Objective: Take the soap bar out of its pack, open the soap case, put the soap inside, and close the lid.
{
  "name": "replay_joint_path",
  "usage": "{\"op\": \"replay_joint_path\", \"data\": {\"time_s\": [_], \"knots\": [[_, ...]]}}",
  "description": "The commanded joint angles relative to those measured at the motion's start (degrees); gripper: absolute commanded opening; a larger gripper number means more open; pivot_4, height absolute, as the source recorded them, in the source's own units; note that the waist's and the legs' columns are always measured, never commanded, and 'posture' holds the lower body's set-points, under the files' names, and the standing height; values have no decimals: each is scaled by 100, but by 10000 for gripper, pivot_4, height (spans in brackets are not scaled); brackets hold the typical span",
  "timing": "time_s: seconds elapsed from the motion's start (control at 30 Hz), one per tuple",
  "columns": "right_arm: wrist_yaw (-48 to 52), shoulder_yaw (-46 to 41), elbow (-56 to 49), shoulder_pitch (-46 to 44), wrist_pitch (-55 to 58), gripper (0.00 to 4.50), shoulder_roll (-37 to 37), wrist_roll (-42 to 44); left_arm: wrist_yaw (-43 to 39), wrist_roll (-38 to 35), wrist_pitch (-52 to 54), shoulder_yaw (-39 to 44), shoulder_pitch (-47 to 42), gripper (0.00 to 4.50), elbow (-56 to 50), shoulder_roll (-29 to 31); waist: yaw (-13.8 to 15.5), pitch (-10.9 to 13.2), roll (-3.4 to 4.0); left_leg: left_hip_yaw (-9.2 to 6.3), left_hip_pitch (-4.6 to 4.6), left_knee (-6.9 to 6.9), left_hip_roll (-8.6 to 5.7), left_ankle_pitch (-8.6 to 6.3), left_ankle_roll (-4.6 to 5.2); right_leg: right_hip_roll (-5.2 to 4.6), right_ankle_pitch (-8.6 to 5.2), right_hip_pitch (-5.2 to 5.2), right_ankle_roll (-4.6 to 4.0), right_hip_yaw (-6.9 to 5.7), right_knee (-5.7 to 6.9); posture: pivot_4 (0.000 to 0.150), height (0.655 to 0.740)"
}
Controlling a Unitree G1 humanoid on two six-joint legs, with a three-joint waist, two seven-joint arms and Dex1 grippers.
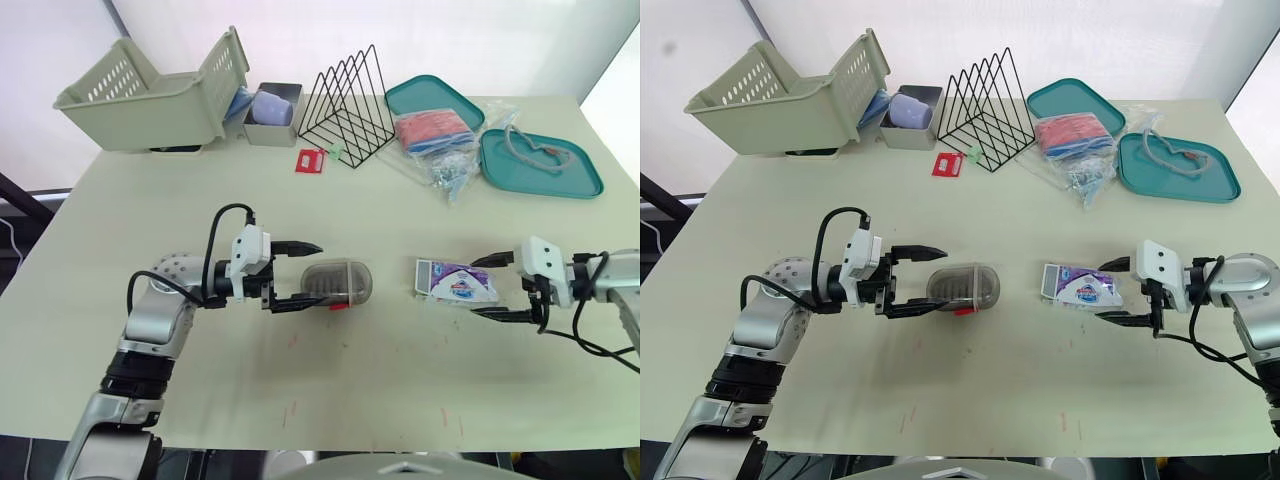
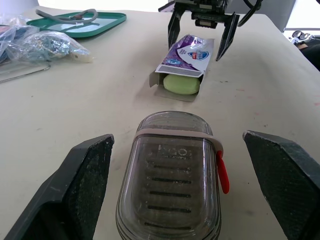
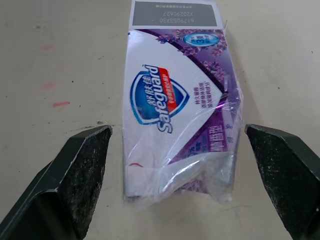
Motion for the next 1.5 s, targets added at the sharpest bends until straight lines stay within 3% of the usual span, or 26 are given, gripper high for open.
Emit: {"op": "replay_joint_path", "data": {"time_s": [0.03,0.13,0.23,0.3,0.7,0.87,1.2,1.5], "knots": [[19,-30,32,-44,-148,45000,16,-20,42,-31,-112,63,71,44029,-156,3,0,0,0,0,0,0,0,0,0,0,0,0,0,0,0,1500,7400],[45,-22,89,0,-245,37693,19,-73,90,-32,-122,65,120,45000,-188,-11,0,0,0,0,0,0,0,0,0,0,0,0,0,0,0,1500,7400],[45,-37,60,39,-250,25833,14,-57,111,-24,-144,74,145,45000,-177,-14,-2,0,0,0,0,0,0,0,0,0,0,0,0,0,0,1500,7400],[34,-41,52,52,-268,20944,9,-67,117,-16,-166,70,155,45000,-167,-15,-4,0,0,0,0,0,0,0,0,0,0,0,0,0,0,1500,7400],[-73,-16,20,42,-302,20944,51,-135,191,29,-235,21,141,45000,-119,-35,-8,0,0,0,1,-1,0,0,0,0,0,0,0,0,1,1500,7400],[-184,9,72,47,-335,855,84,-215,207,40,-237,41,185,45000,-130,-29,-29,0,0,0,3,-1,1,0,0,1,0,1,0,0,2,1500,7400],[-299,-30,-89,140,-211,300,13,-236,256,83,-270,52,202,45000,-97,-62,-28,-1,-1,0,4,0,1,0,0,1,0,1,0,0,4,1500,7400],[-317,-389,-1087,72,1189,300,-629,151,257,140,-353,52,198,45000,40,-33,17,3,5,1,0,2,0,0,0,-1,0,0,0,0,2,1500,7400]]}}
